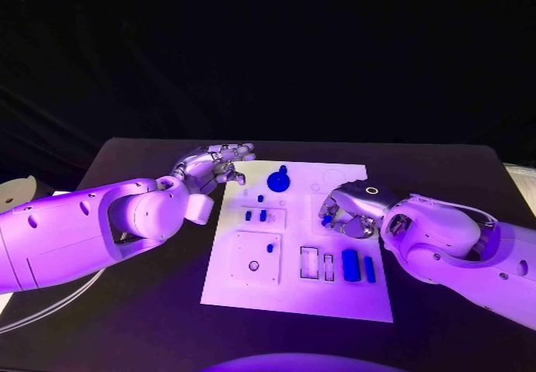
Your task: Assemble the parts on the task board
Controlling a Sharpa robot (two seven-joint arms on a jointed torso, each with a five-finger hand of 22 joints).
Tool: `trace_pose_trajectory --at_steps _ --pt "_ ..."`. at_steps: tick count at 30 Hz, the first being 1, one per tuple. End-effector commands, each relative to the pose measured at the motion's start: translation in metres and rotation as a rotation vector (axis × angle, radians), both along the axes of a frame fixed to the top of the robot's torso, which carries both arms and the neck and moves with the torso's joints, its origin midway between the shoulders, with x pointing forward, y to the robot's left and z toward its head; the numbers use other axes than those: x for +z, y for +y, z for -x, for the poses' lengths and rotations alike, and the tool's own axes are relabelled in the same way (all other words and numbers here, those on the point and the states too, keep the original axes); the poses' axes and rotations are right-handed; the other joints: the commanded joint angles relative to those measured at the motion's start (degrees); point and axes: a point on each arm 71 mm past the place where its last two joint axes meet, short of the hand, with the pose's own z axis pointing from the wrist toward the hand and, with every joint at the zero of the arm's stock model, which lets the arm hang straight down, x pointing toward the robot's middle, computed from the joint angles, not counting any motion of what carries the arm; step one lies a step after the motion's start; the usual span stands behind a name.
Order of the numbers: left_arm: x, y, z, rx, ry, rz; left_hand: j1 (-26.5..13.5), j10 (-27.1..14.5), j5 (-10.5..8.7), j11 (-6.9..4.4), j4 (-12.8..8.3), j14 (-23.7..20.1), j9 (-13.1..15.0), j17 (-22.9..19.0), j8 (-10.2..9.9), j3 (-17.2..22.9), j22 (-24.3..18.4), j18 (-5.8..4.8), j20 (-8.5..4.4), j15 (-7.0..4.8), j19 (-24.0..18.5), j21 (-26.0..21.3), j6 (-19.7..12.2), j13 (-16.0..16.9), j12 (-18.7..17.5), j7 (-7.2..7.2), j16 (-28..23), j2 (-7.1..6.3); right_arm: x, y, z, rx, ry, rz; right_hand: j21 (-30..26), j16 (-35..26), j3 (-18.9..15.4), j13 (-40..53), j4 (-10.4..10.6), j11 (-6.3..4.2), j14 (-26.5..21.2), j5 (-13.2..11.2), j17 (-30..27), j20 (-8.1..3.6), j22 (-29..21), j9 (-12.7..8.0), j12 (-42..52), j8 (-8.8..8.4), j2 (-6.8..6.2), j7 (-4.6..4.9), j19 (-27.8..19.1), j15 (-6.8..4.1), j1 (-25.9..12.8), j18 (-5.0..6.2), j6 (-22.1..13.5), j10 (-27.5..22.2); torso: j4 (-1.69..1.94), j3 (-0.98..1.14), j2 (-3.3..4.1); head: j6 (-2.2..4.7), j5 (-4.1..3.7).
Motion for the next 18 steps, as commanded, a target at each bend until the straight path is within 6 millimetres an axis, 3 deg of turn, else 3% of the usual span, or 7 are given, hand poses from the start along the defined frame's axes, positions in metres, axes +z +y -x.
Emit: trace_pose_trajectory --at_steps 1,6,18 --pt "0.001 -0.002 0.001 -0.018 -0.009 0.008 0.12 -0.35 0.34 -0.17 -0.26 -0.46 0.01 -0.05 0.04 0.0 -0.09 1.04 0.31 0.07 0.08 -0.28 -0.35 -0.04 0.2 0.02 0.17 0.09 -0.003 0.002 0.001 0.012 -0.012 0.021 -0.15 -0.25 0.82 0.24 -0.21 -0.19 3.74 0.08 2.54 -0.68 6.85 0.35 -0.04 0.56 1.79 0.02 2.98 -0.57 0.73 0.78 1.1 1.3 0.02 0.0 0.0 -0.02 -0.1" --pt "0.001 -0.002 0.001 -0.018 -0.008 0.008 0.12 -0.35 0.34 -0.17 -0.26 -0.46 0.01 -0.05 0.04 0.0 -0.09 1.04 0.31 0.07 0.08 -0.28 -0.35 -0.04 0.2 0.02 0.17 0.09 0.0 0.003 0.001 0.013 -0.05 -0.001 -0.07 -0.21 1.85 0.34 -0.85 -0.46 3.76 0.07 2.59 -0.98 6.96 0.75 -0.04 0.88 2.8 0.03 3.05 -0.84 1.58 0.74 2.01 2.9 0.03 0.04 -0.01 -0.04 -0.2" --pt "0.001 -0.001 0.0 -0.016 -0.007 0.006 0.12 -0.35 0.34 -0.17 -0.26 -0.46 0.01 -0.05 0.04 0.0 -0.09 1.04 0.31 0.07 0.08 -0.28 -0.35 -0.04 0.2 0.02 0.17 0.09 0.015 0.004 0.008 0.024 -0.084 -0.066 -0.05 -0.3 2.42 0.22 -1.48 -0.37 3.74 0.06 2.46 -1.1 7.0 0.91 -0.64 0.71 2.59 0.25 3.07 -0.84 1.93 0.72 1.96 3.15 0.04 -0.03 -0.06 -0.16 -0.3"
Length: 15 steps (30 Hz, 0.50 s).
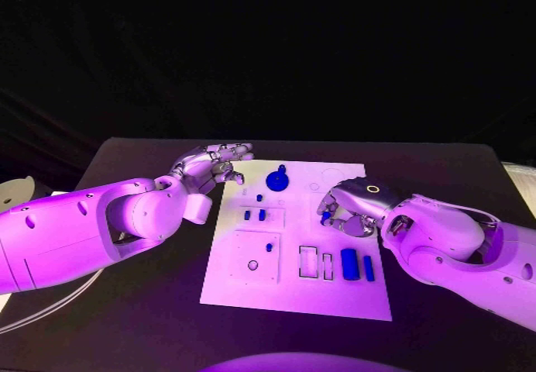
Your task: Assemble the parts on the task board
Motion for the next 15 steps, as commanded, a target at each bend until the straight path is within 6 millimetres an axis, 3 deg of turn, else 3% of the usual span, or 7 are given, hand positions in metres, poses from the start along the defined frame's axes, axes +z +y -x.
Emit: trace_pose_trajectory --at_steps 1,8,15 --pt "0.001 -0.001 0.0 -0.016 -0.008 0.007 0.13 -0.37 0.34 -0.17 -0.28 -0.48 0.01 -0.1 0.05 -0.01 -0.1 1.03 0.31 0.07 0.08 -0.29 -0.36 -0.04 0.24 0.02 0.17 0.11 0.01 0.003 0.003 0.011 -0.033 -0.042 -0.03 -0.27 0.41 -0.07 -0.1 -0.76 3.73 0.12 2.51 -0.28 7.03 0.14 -0.46 0.03 1.34 0.02 3.08 -0.43 1.19 0.72 0.43 1.04 0.02 -0.03 -0.03 -0.03 -0.04" --pt "0.001 -0.001 0.0 -0.017 -0.008 0.008 0.13 -0.42 0.34 -0.17 -0.31 -0.53 0.02 -0.21 0.09 -0.03 -0.11 1.04 0.32 0.07 0.07 -0.3 -0.37 -0.03 0.33 0.03 0.15 0.15 0.022 0.006 0.009 0.028 -0.035 -0.078 -0.03 -0.24 0.53 -0.1 -0.26 -0.67 3.74 0.12 2.56 -0.27 7.04 0.19 -0.7 -0.06 1.15 0.14 3.09 -0.38 1.18 0.71 0.4 1.06 -0.03 -0.06 -0.01 -0.08 0.0" --pt "0.001 -0.002 0.001 -0.022 -0.007 0.01 0.13 -0.42 0.34 -0.17 -0.31 -0.53 0.02 -0.21 0.09 -0.03 -0.11 1.04 0.32 0.07 0.07 -0.3 -0.37 -0.03 0.33 0.03 0.15 0.15 0.018 0.036 0.027 0.114 -0.007 -0.144 -0.05 -0.24 0.73 -0.13 -0.46 -0.55 3.74 0.14 2.56 -0.24 7.02 0.24 -0.96 -0.17 1.03 0.29 3.09 -0.32 1.22 0.71 0.34 1.07 0.02 -0.02 0.03 -0.1 0.39"
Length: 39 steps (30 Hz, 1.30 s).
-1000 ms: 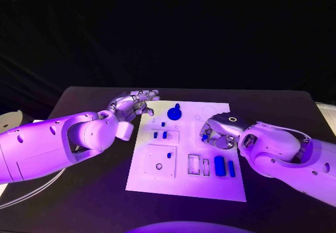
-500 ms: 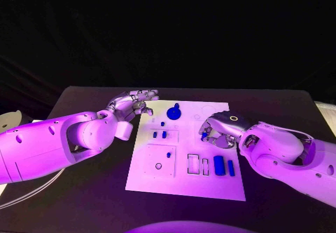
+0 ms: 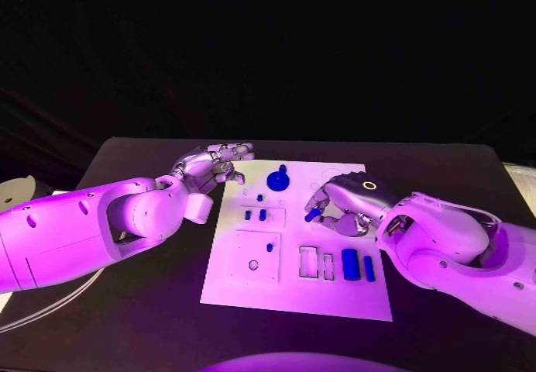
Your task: Assemble the parts on the task board
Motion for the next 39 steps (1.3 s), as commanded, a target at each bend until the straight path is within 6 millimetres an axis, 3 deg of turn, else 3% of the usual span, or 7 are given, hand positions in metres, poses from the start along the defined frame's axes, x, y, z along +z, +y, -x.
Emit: trace_pose_trajectory --at_steps 1,8,14,17,24,39 --pt "0.001 -0.003 0.001 -0.023 -0.008 0.011 0.13 -0.42 0.34 -0.17 -0.31 -0.33 0.02 -0.05 0.09 -0.03 -0.05 1.05 0.32 -0.13 0.07 -0.3 -0.37 -0.03 0.33 0.02 0.15 0.15 -0.003 0.02 0.014 0.069 0.012 -0.063 -0.07 -0.27 0.4 -0.03 -0.12 0.0 3.74 0.18 2.47 -0.23 6.97 0.16 -0.48 -0.07 0.72 0.48 3.08 -0.28 0.96 0.72 0.17 0.31 0.08 0.04 0.03 -0.12 0.35" --pt "0.001 -0.004 0.001 -0.025 -0.009 0.012 0.13 -0.42 0.34 -0.17 -0.31 -0.33 0.02 -0.05 0.09 -0.03 -0.05 1.05 0.32 -0.13 0.07 -0.3 -0.37 -0.03 0.33 0.02 0.15 0.15 -0.011 0.055 0.035 0.166 0.043 -0.117 -0.1 -0.3 0.55 -0.06 -0.26 0.16 3.73 0.17 2.42 -0.16 6.94 0.19 -0.84 -0.25 0.55 0.65 3.08 -0.17 0.87 0.72 0.02 0.2 0.13 -0.04 0.04 -0.44 0.97" --pt "0.001 -0.005 0.001 -0.028 -0.01 0.014 0.13 -0.42 0.34 -0.17 -0.31 -0.33 0.02 -0.05 0.09 -0.03 -0.05 1.05 0.32 -0.13 0.07 -0.3 -0.37 -0.03 0.33 0.02 0.15 0.15 -0.02 0.071 0.04 0.205 0.075 -0.108 -0.12 -0.3 0.59 -0.07 -0.33 0.2 3.73 0.18 2.41 -0.14 6.92 0.2 -0.96 -0.31 0.47 0.71 3.07 -0.14 0.85 0.73 -0.02 0.17 0.12 -0.08 0.05 -0.6 1.3" --pt "0.001 -0.006 0.001 -0.029 -0.01 0.014 0.13 -0.43 0.34 -0.16 -0.31 -0.33 0.02 -0.05 0.09 -0.04 -0.05 1.05 0.32 -0.13 0.07 -0.31 -0.38 -0.03 0.34 0.03 0.15 0.15 -0.029 0.075 0.039 0.206 0.089 -0.074 -0.11 -0.28 0.57 -0.07 -0.31 0.28 3.73 0.17 2.44 -0.1 6.93 0.22 -1.09 -0.37 0.39 0.78 3.08 -0.1 0.68 0.72 -0.05 0.15 0.06 -0.12 0.01 -0.72 1.43" --pt "0.001 -0.006 0.001 -0.029 -0.009 0.014 0.12 -0.51 0.34 -0.15 -0.33 -0.36 0.02 -0.09 0.11 -0.07 -0.07 1.05 0.33 -0.12 0.06 -0.32 -0.43 -0.03 0.43 0.04 0.17 0.18 -0.045 0.082 0.039 0.206 0.124 -0.018 -0.15 -0.3 0.51 -0.06 -0.27 0.33 3.73 0.14 2.41 -0.05 6.88 0.26 -1.23 -0.42 0.28 0.8 3.06 -0.04 0.44 0.73 -0.04 0.17 0.07 0.01 0.04 -1.06 1.79" --pt "0.001 -0.006 0.001 -0.03 -0.009 0.014 0.12 -0.51 0.34 -0.15 -0.33 -0.36 0.02 -0.09 0.11 -0.07 -0.07 1.05 0.33 -0.12 0.06 -0.32 -0.43 -0.03 0.43 0.04 0.17 0.18 -0.054 0.09 0.038 0.207 0.142 0.024 -0.16 -0.3 0.48 -0.05 -0.26 0.33 3.72 0.14 2.4 -0.03 6.87 0.28 -1.28 -0.43 0.25 0.79 3.06 -0.02 0.35 0.73 -0.01 0.21 -0.01 0.05 0.06 -1.4 2.0"
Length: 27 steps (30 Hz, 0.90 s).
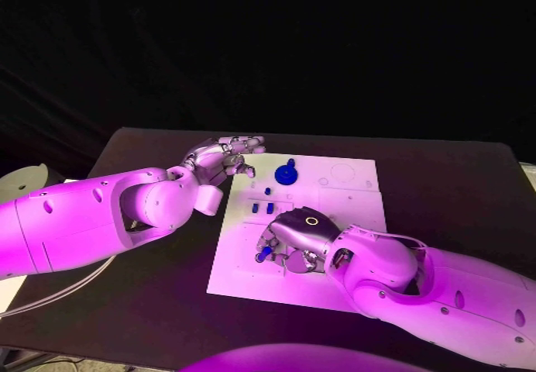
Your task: Assemble the parts on the task board
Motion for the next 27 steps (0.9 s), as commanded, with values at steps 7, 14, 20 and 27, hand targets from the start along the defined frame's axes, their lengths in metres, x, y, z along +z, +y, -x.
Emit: trace_pose_trajectory --at_steps 7,14,20,27 --pt "0.001 -0.003 0.001 -0.023 -0.009 0.012 0.12 -0.31 0.34 0.06 -0.33 -0.37 0.02 -0.06 0.11 -0.07 -0.08 1.05 0.33 -0.12 0.06 -0.33 -0.43 -0.04 0.2 0.04 0.17 0.18 -0.006 0.004 0.0 0.003 -0.033 0.06 -0.15 -0.32 0.3 0.05 0.13 0.17 3.71 0.11 2.39 -0.03 6.9 0.14 -0.29 0.14 0.08 0.38 3.07 -0.02 0.05 0.74 0.42 0.14 0.06 -0.01 0.01 -0.18 -0.02" --pt "0.001 -0.002 0.001 -0.022 -0.009 0.011 0.04 -0.4 0.32 0.08 -0.33 -0.4 0.03 -0.09 0.15 -0.15 -0.1 1.05 0.35 -0.1 0.04 -0.35 -0.48 -0.04 0.33 0.07 0.2 0.19 -0.008 0.007 0.0 0.005 -0.048 0.08 -0.17 -0.31 0.3 0.06 0.13 0.17 3.72 0.12 2.4 -0.02 6.88 0.14 -0.31 0.14 0.09 0.38 3.06 -0.01 0.02 0.74 0.42 0.16 -0.01 -0.02 -0.02 -0.27 0.0" --pt "0.001 -0.003 0.001 -0.023 -0.008 0.011 0.04 -0.4 0.32 0.08 -0.33 -0.4 0.03 -0.09 0.15 -0.15 -0.1 1.05 0.35 -0.1 0.04 -0.35 -0.48 -0.04 0.33 0.07 0.2 0.19 -0.012 0.013 0.003 0.018 -0.038 0.117 -0.2 -0.32 0.19 0.07 0.09 0.18 3.71 0.11 2.39 0.02 6.84 0.19 -0.44 0.09 -0.13 0.36 3.05 0.02 -0.18 0.75 0.45 0.2 -0.05 -0.04 -0.02 -0.31 0.01" --pt "0.001 -0.003 0.001 -0.024 -0.007 0.011 0.04 -0.4 0.32 0.08 -0.33 -0.4 0.03 -0.09 0.15 -0.15 -0.1 1.05 0.35 -0.1 0.04 -0.35 -0.48 -0.04 0.33 0.07 0.2 0.19 -0.011 0.017 0.004 0.014 -0.047 0.101 -0.49 -0.44 -0.58 -0.34 0.9 1.33 3.66 0.06 2.19 0.52 6.51 -0.46 -1.77 -1.43 -1.94 0.67 2.91 0.83 -2.21 0.79 -2.53 -3.77 0.02 -0.05 -0.05 -0.24 -0.1"
